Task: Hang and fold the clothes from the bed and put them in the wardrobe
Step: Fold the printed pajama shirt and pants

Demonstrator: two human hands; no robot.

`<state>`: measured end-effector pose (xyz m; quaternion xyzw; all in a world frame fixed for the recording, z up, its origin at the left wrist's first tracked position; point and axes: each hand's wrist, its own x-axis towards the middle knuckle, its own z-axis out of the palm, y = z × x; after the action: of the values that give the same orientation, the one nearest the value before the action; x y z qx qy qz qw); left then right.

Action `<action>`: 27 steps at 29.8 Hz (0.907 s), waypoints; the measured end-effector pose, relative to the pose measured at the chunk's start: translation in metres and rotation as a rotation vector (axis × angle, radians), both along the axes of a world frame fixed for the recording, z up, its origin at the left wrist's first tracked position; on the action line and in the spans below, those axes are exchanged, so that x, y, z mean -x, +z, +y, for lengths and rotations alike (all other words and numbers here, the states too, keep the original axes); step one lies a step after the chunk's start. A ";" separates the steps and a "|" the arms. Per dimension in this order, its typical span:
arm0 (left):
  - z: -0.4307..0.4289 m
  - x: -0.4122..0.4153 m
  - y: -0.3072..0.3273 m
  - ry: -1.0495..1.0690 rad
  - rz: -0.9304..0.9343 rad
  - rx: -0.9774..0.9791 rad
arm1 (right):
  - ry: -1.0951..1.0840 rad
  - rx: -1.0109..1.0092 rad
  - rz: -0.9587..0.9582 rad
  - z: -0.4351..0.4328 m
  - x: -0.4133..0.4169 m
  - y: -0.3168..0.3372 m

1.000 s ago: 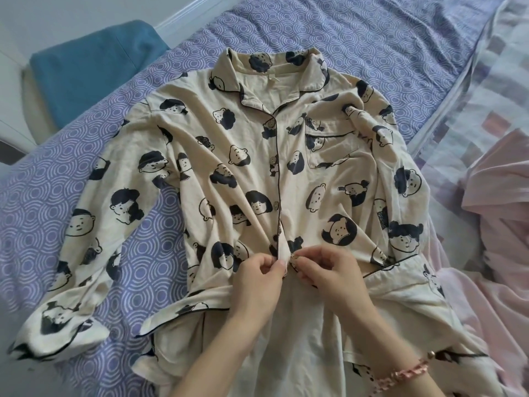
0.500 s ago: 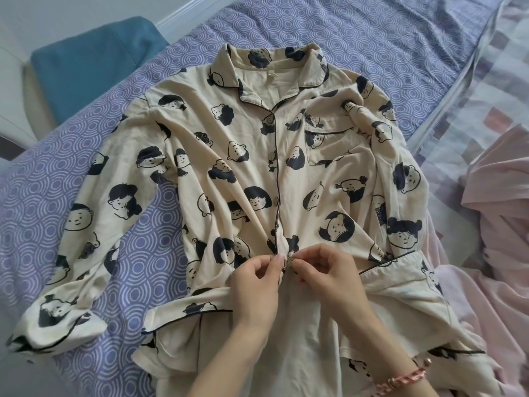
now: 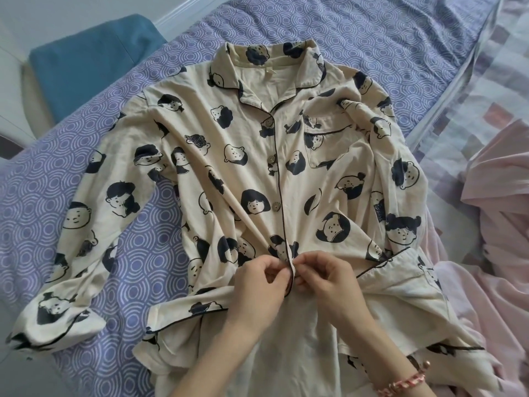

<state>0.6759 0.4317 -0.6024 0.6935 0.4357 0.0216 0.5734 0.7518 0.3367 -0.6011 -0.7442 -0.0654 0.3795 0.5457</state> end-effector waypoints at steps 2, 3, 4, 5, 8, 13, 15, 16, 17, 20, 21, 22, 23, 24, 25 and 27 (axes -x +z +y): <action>-0.004 0.002 0.001 -0.124 0.016 -0.259 | -0.014 0.018 -0.009 0.001 0.005 -0.001; -0.005 0.003 0.001 -0.152 -0.013 -0.355 | -0.019 0.040 -0.036 0.002 0.008 -0.001; -0.007 0.004 0.000 -0.163 -0.055 -0.427 | -0.035 0.070 -0.072 0.004 0.011 -0.002; -0.009 0.005 -0.002 -0.164 -0.092 -0.483 | -0.070 0.102 -0.112 0.006 0.014 -0.002; -0.014 0.005 -0.004 -0.139 -0.170 -0.569 | -0.200 0.181 -0.193 0.013 0.015 -0.005; -0.007 0.000 0.002 0.048 -0.155 -0.309 | -0.174 0.176 -0.093 0.016 0.011 -0.004; 0.002 -0.003 0.005 0.161 -0.080 0.126 | -0.066 0.186 -0.181 0.011 0.007 0.003; 0.006 -0.003 0.006 0.151 -0.022 0.218 | -0.006 0.229 -0.325 0.005 0.003 0.006; 0.009 0.000 0.005 0.086 0.041 0.141 | 0.060 0.291 -0.531 -0.004 -0.002 0.010; 0.013 0.019 0.005 -0.246 0.141 -0.272 | 0.441 0.529 -0.965 -0.034 -0.023 0.024; 0.013 0.026 0.010 -0.369 0.196 -0.413 | 0.586 0.637 -0.962 -0.045 -0.028 0.027; 0.013 0.034 0.013 -0.495 0.281 -0.569 | 0.697 0.718 -0.964 -0.054 -0.031 0.030; 0.012 0.043 0.018 -0.611 0.374 -0.689 | 0.766 0.771 -0.949 -0.062 -0.033 0.035; 0.015 0.051 0.016 -0.675 0.408 -0.792 | 0.805 0.797 -0.978 -0.068 -0.034 0.036; 0.016 0.061 0.016 -0.685 0.410 -0.876 | 0.844 0.817 -0.983 -0.073 -0.034 0.042; 0.020 0.075 0.017 -0.643 0.434 -0.921 | 0.920 0.848 -0.978 -0.075 -0.038 0.052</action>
<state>0.6013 0.4521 -0.5851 0.9561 0.2571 -0.1082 0.0899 0.7901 0.2613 -0.5488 -0.8691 -0.4485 0.1897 -0.0864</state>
